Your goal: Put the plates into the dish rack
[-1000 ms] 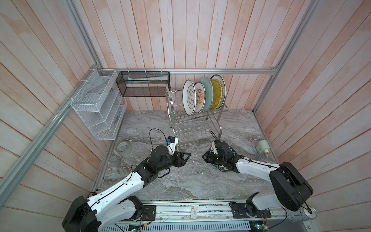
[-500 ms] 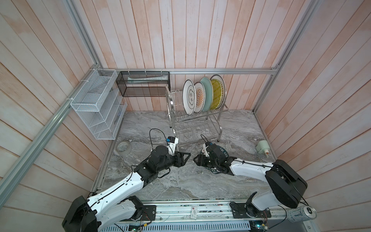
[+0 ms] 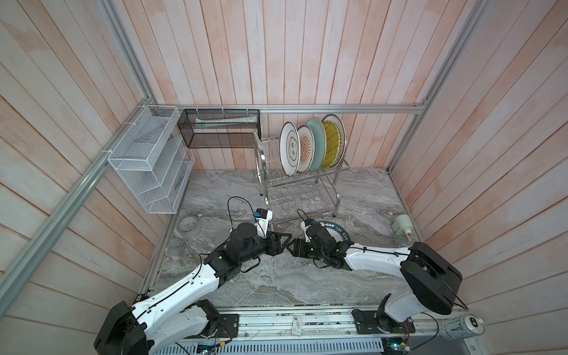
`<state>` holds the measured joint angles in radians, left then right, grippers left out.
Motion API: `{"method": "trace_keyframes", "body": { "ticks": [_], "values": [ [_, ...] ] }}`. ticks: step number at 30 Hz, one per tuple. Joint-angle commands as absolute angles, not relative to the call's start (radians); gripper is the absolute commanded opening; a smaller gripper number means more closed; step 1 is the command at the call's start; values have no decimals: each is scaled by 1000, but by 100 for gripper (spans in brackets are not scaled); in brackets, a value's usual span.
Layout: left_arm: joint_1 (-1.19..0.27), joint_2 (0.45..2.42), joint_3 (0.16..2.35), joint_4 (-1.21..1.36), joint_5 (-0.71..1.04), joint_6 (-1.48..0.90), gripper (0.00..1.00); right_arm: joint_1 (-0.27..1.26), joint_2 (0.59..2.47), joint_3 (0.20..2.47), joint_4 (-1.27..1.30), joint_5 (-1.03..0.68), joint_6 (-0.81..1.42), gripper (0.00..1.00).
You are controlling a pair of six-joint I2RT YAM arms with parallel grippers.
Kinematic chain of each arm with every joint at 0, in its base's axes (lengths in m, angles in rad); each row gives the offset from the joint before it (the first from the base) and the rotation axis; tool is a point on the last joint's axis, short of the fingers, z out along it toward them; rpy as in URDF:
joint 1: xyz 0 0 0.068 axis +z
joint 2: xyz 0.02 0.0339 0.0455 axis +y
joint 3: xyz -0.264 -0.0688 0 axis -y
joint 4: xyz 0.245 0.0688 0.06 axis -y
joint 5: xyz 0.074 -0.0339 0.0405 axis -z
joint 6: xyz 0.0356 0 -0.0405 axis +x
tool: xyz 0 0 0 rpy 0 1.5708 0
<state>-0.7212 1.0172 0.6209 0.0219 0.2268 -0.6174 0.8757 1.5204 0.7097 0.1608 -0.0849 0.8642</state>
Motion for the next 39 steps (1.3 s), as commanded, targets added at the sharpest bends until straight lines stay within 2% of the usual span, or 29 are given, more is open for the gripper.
{"method": "trace_keyframes", "body": {
  "ticks": [1, 8, 12, 19, 25, 32, 39],
  "values": [
    [-726, 1010, 609, 30, 202, -633, 64, 874, 1432, 718, 114, -4, 843, 65],
    [-727, 1028, 540, 89, 94, -795, 64, 845, 1255, 598, 122, 104, 846, 65],
    [-744, 990, 474, 126, 0, -910, 64, 770, 1142, 535, 91, 104, 839, 65],
    [-834, 973, 415, 166, -143, -1016, 64, 588, 931, 465, -18, 84, 789, 65],
    [-987, 1021, 364, 226, -285, -1133, 64, 431, 778, 401, -106, 48, 760, 65],
    [-1054, 1208, 367, 336, -303, -1192, 64, 234, 686, 360, -175, -78, 704, 65],
    [-1067, 1384, 437, 406, -241, -1190, 64, 159, 639, 362, -232, -115, 674, 65]
  ]
}}
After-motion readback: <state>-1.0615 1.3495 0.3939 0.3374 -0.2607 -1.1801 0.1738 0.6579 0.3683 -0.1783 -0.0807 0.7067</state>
